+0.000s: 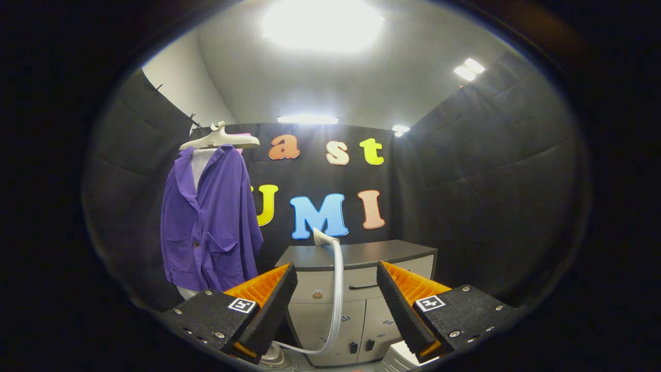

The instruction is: Iron the clothes twice with a garment steamer, once on the left side and once on the right side.

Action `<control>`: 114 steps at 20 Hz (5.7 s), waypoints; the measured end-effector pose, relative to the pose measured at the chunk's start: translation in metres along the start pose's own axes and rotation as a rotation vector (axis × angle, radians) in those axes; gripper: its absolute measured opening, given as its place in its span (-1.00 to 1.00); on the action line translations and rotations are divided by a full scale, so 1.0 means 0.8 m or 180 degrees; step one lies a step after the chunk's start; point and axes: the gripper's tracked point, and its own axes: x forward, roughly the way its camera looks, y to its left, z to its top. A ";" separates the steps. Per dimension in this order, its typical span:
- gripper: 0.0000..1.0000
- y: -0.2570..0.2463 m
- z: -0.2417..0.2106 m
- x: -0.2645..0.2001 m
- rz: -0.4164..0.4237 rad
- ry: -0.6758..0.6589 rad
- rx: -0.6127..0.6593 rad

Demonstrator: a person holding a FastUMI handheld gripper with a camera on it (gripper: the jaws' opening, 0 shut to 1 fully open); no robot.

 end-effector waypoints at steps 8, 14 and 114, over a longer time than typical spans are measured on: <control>0.91 0.010 0.006 0.001 -0.0048 -0.0031 0.0003; 0.91 0.022 0.036 0.011 -0.0084 -0.0156 -0.0065; -0.29 0.203 0.141 0.313 0.1642 0.0494 0.1023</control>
